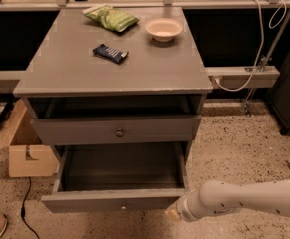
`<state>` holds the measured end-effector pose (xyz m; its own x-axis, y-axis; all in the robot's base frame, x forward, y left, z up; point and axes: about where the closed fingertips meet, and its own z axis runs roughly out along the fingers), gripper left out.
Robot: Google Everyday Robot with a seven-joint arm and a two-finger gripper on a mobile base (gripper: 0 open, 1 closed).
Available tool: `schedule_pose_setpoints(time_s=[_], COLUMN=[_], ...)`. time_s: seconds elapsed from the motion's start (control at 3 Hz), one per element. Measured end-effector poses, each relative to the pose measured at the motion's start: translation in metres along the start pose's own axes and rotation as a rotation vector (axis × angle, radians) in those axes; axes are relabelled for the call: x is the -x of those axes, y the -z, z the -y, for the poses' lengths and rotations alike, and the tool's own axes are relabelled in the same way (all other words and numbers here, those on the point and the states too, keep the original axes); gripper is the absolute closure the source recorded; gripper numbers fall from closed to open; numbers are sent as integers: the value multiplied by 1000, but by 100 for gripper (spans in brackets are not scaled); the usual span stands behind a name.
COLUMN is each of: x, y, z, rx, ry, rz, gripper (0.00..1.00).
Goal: Close middle drawer
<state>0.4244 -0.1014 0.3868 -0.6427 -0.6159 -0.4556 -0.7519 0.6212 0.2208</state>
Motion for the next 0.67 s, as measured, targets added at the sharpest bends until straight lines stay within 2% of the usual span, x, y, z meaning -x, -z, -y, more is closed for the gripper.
schedule_pose_setpoints(time_s=[0.33, 0.67], x=[27, 27], y=[-7, -7], z=[11, 11], rx=[22, 22], ry=[65, 66], rz=[85, 85], gripper=[100, 100])
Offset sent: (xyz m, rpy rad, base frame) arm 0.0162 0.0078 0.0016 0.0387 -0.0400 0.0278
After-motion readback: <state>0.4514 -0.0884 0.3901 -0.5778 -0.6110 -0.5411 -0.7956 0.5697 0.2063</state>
